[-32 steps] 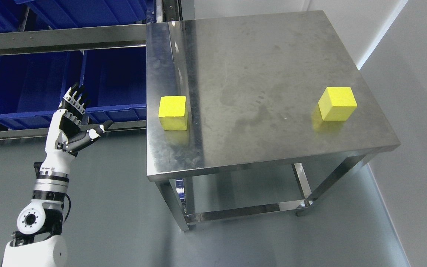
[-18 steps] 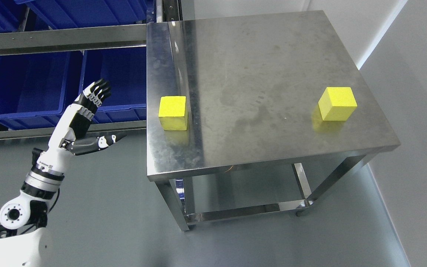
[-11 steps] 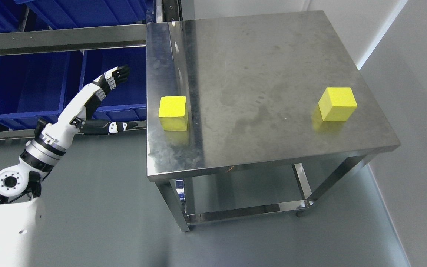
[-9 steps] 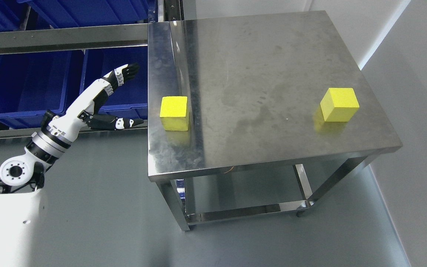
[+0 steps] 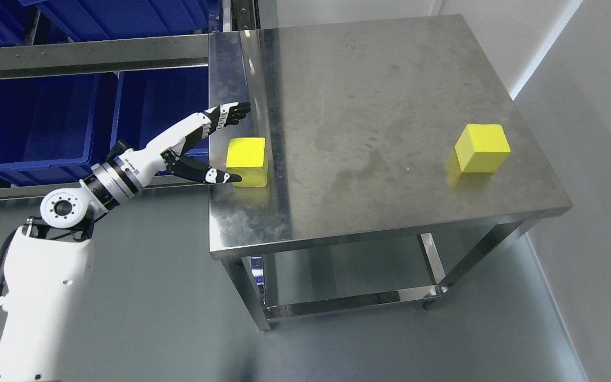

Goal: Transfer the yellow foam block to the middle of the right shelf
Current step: 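Close the left hand around the nearer yellow foam cube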

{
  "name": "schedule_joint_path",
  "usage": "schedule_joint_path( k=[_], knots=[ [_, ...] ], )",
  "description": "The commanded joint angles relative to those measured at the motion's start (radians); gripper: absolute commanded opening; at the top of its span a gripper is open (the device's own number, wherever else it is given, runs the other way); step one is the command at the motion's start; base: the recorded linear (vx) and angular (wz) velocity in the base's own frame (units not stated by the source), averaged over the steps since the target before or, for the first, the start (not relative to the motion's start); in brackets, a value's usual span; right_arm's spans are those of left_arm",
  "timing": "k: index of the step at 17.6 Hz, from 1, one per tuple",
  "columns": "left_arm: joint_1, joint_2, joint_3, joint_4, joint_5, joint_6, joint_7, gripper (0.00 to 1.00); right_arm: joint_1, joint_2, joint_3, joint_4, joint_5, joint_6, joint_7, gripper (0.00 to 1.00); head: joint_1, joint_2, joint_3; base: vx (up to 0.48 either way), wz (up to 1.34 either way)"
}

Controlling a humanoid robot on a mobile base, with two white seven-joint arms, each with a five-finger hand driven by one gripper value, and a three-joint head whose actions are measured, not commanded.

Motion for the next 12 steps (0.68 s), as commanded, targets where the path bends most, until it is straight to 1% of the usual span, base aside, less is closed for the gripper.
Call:
schedule_joint_path(
  k=[1, 5, 7, 9, 12],
  knots=[
    [-0.101, -0.083, -0.133, 0.239, -0.099, 0.009, -0.015, 0.99, -0.001, -0.017, 0.0, -0.017, 0.0, -0.001, -0.001, 1.0, 0.0, 0.0, 0.0, 0.0, 0.0],
    [-0.122, -0.108, -0.145, 0.288, -0.12, 0.009, -0.047, 0.96, -0.003, -0.017, 0.0, -0.017, 0.0, -0.001, -0.001, 1.0, 0.0, 0.0, 0.0, 0.0, 0.0],
    [-0.131, -0.117, -0.147, 0.32, -0.12, 0.011, -0.049, 0.9, -0.001, -0.017, 0.0, -0.017, 0.0, -0.001, -0.001, 1.0, 0.0, 0.0, 0.0, 0.0, 0.0],
    [-0.142, -0.12, -0.142, 0.357, -0.119, 0.011, -0.047, 0.83, -0.001, -0.017, 0.0, -0.017, 0.0, -0.001, -0.001, 1.0, 0.0, 0.0, 0.0, 0.0, 0.0],
    [-0.141, -0.138, -0.092, 0.366, -0.114, 0.011, -0.045, 0.66, -0.001, -0.017, 0.0, -0.017, 0.0, -0.001, -0.001, 1.0, 0.0, 0.0, 0.0, 0.001, 0.03]
  ],
)
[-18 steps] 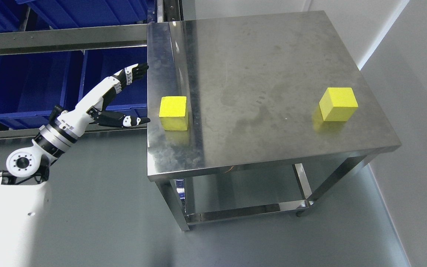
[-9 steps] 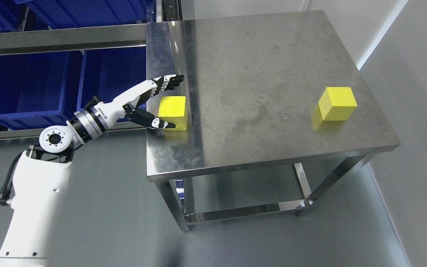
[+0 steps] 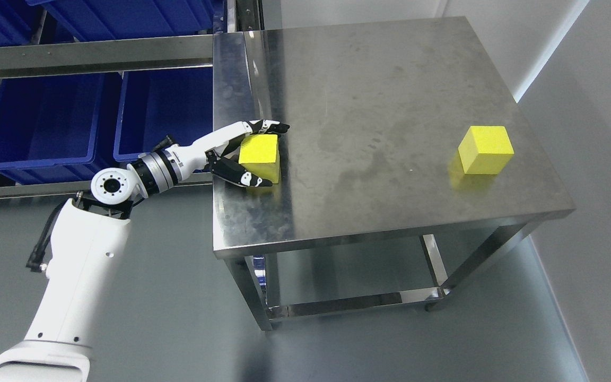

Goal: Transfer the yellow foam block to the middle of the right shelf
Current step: 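Close the left hand around the nearer yellow foam cube, then lift the cube off the table with the left hand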

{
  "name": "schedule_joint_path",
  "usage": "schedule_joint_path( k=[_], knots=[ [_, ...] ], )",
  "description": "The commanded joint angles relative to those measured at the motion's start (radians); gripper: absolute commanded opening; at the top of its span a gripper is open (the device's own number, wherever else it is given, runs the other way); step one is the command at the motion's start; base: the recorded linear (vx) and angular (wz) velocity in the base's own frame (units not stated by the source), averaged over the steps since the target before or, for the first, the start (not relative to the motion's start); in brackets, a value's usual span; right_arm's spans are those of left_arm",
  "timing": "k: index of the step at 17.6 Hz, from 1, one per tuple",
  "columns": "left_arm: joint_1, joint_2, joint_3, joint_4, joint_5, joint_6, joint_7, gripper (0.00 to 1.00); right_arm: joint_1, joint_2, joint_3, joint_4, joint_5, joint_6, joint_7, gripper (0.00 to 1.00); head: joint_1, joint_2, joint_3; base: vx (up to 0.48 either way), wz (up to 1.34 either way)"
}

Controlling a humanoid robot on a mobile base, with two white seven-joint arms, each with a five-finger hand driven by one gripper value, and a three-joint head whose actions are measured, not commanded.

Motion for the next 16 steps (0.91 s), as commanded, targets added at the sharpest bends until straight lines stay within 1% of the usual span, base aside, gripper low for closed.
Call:
schedule_joint_path(
  k=[1, 2, 3, 4, 5, 6, 7, 8, 9, 10, 12, 13, 16],
  knots=[
    [-0.015, -0.079, 0.039, 0.148, -0.01, 0.008, -0.007, 0.59, -0.002, -0.017, 0.0, -0.017, 0.0, -0.001, -0.001, 1.0, 0.0, 0.0, 0.0, 0.0, 0.06],
    [-0.012, -0.103, 0.1, 0.148, -0.008, 0.003, -0.007, 0.48, -0.002, -0.017, 0.0, -0.017, 0.0, -0.001, -0.001, 1.0, 0.0, 0.0, 0.0, 0.003, 0.08],
    [-0.011, -0.126, 0.154, 0.148, -0.007, 0.0, -0.008, 0.43, -0.002, -0.017, 0.0, -0.017, 0.0, -0.001, -0.001, 1.0, 0.0, 0.0, 0.0, 0.003, 0.08],
    [-0.011, -0.166, 0.223, 0.141, 0.001, -0.003, -0.01, 0.4, -0.002, -0.017, 0.0, -0.017, 0.0, -0.001, -0.001, 1.0, 0.0, 0.0, 0.0, 0.006, 0.04],
    [-0.012, -0.184, 0.292, 0.128, 0.018, -0.005, -0.01, 0.39, -0.002, -0.017, 0.0, -0.017, 0.0, -0.001, -0.001, 1.0, 0.0, 0.0, 0.0, 0.006, 0.04],
    [-0.015, -0.184, 0.352, 0.108, 0.045, -0.009, -0.005, 0.39, -0.002, -0.017, 0.0, -0.017, 0.0, -0.001, -0.001, 1.0, 0.0, 0.0, 0.0, 0.0, 0.04],
    [-0.017, -0.184, 0.386, 0.068, 0.106, -0.009, 0.012, 0.39, -0.002, -0.017, 0.0, -0.017, 0.0, -0.001, -0.001, 1.0, 0.0, 0.0, 0.0, -0.007, 0.01],
    [-0.018, -0.184, 0.392, 0.037, 0.21, -0.018, 0.044, 0.4, -0.002, -0.017, 0.0, -0.017, 0.0, -0.001, -0.001, 1.0, 0.0, 0.0, 0.0, -0.007, 0.01],
    [-0.017, -0.184, 0.391, 0.022, 0.322, -0.052, 0.114, 0.4, -0.002, -0.017, 0.0, -0.017, 0.0, -0.001, -0.001, 1.0, 0.0, 0.0, 0.0, -0.007, -0.04],
    [-0.017, -0.184, 0.397, 0.017, 0.369, -0.107, 0.213, 0.4, -0.003, -0.017, 0.0, -0.017, 0.0, -0.001, -0.001, 1.0, 0.0, 0.0, 0.0, -0.007, -0.04],
    [-0.014, -0.184, 0.415, 0.016, 0.369, -0.217, 0.382, 0.41, -0.002, -0.017, 0.0, -0.017, 0.0, -0.001, -0.001, 1.0, 0.0, 0.0, 0.0, 0.006, -0.06],
    [-0.008, -0.184, 0.416, 0.014, 0.369, -0.256, 0.473, 0.41, -0.002, -0.017, 0.0, -0.017, 0.0, -0.001, -0.001, 1.0, 0.0, 0.0, 0.0, 0.002, -0.05],
    [0.056, -0.184, 0.394, -0.052, 0.369, -0.281, 0.744, 0.41, -0.002, -0.017, 0.0, -0.017, 0.0, -0.001, -0.001, 1.0, 0.0, 0.0, 0.0, -0.028, -0.04]
  ],
)
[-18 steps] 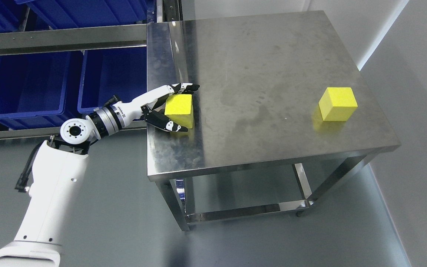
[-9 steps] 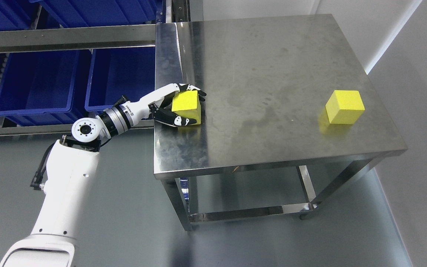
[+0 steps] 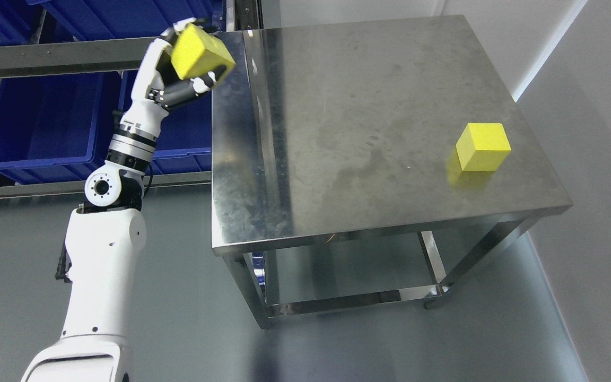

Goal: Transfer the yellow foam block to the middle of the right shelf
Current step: 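Lift the cube off the table with the left hand, then hold the cube up in the left hand while turning toward the blue-bin shelf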

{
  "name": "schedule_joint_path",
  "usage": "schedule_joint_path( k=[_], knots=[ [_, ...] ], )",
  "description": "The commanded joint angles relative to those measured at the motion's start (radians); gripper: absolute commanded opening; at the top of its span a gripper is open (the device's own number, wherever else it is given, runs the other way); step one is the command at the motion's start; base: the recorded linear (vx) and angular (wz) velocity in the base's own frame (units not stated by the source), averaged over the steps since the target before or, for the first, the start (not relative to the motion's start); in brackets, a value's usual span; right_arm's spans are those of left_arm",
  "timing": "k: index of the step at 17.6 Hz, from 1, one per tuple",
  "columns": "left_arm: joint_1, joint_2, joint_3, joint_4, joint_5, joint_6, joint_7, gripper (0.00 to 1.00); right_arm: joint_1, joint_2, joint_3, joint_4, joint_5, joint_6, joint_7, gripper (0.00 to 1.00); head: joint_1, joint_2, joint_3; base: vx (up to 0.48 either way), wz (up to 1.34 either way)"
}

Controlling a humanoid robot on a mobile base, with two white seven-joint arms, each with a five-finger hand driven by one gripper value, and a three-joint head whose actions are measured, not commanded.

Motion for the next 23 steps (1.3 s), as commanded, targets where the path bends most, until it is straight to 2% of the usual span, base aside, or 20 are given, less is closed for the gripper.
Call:
schedule_joint_path(
  k=[1, 3, 6, 14, 16, 21, 23],
  knots=[
    [0.094, -0.032, 0.09, -0.115, 0.072, -0.059, 0.292, 0.41, -0.001, -0.017, 0.0, -0.017, 0.0, -0.001, -0.001, 1.0, 0.0, 0.0, 0.0, -0.028, -0.05],
    [0.204, -0.032, 0.019, -0.202, 0.072, -0.106, 0.356, 0.41, -0.001, -0.017, 0.0, -0.017, 0.0, -0.001, -0.001, 1.0, 0.0, 0.0, 0.0, -0.038, -0.05],
    [0.296, -0.032, -0.004, -0.27, 0.072, -0.105, 0.356, 0.4, -0.003, -0.017, 0.0, -0.017, 0.0, -0.001, -0.001, 1.0, 0.0, 0.0, 0.0, -0.065, 0.0],
    [0.404, -0.012, -0.004, -0.486, 0.072, -0.068, 0.335, 0.4, -0.001, -0.017, 0.0, -0.017, 0.0, -0.001, -0.001, 1.0, 0.0, 0.0, 0.0, -0.06, 0.6],
    [0.416, -0.017, 0.008, -0.525, 0.072, -0.012, 0.337, 0.4, -0.003, -0.017, 0.0, -0.017, 0.0, -0.001, -0.001, 1.0, 0.0, 0.0, 0.0, -0.034, 1.22],
    [0.407, -0.032, 0.086, -0.632, 0.072, 0.272, 0.341, 0.4, -0.003, -0.017, 0.0, -0.017, 0.0, -0.001, -0.001, 1.0, 0.0, 0.0, 0.0, -0.005, 1.32],
    [0.403, -0.032, 0.091, -0.661, 0.072, 0.303, 0.343, 0.4, -0.001, -0.017, 0.0, -0.017, 0.0, -0.001, -0.001, 1.0, 0.0, 0.0, 0.0, 0.018, 1.24]
  ],
)
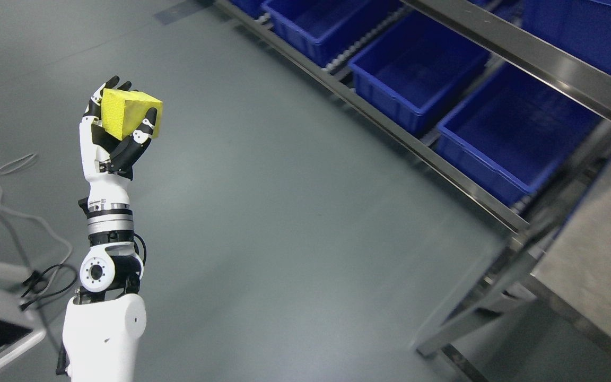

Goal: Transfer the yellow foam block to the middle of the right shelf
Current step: 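Hold the cube up in the left hand while turning toward the blue-bin shelf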

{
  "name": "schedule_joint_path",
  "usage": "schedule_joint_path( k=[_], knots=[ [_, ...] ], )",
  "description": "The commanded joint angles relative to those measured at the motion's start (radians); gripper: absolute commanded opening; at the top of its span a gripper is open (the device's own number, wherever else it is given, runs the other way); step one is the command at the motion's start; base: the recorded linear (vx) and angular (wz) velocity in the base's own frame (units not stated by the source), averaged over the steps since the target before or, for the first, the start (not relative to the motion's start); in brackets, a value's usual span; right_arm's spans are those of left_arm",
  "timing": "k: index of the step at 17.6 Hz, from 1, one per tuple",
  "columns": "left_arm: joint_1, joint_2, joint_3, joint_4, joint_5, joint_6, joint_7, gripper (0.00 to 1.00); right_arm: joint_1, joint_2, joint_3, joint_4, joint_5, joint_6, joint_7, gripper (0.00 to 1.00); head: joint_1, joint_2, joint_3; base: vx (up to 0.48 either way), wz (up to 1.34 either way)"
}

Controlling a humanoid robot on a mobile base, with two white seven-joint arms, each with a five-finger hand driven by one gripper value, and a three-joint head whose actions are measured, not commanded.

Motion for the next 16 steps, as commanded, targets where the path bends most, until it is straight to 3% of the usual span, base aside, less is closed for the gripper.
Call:
schedule_joint_path(
  k=[1, 8, 16],
  knots=[
    [0.009, 0.009, 0.064, -0.229, -0.001, 0.107, 0.003, 0.4, -0.003, -0.017, 0.0, -0.017, 0.0, -0.001, 0.0, 1.0, 0.0, 0.0, 0.0, 0.017, 1.17],
    [0.001, 0.016, 0.13, -0.23, -0.001, 0.149, 0.002, 0.4, -0.003, -0.017, 0.0, -0.017, 0.0, -0.001, 0.0, 1.0, 0.0, 0.0, 0.0, 0.035, 0.83],
    [-0.008, 0.016, 0.058, -0.23, -0.001, 0.151, -0.005, 0.4, -0.001, -0.017, 0.0, -0.017, 0.0, -0.001, 0.0, 1.0, 0.0, 0.0, 0.0, 0.102, 0.34]
  ],
)
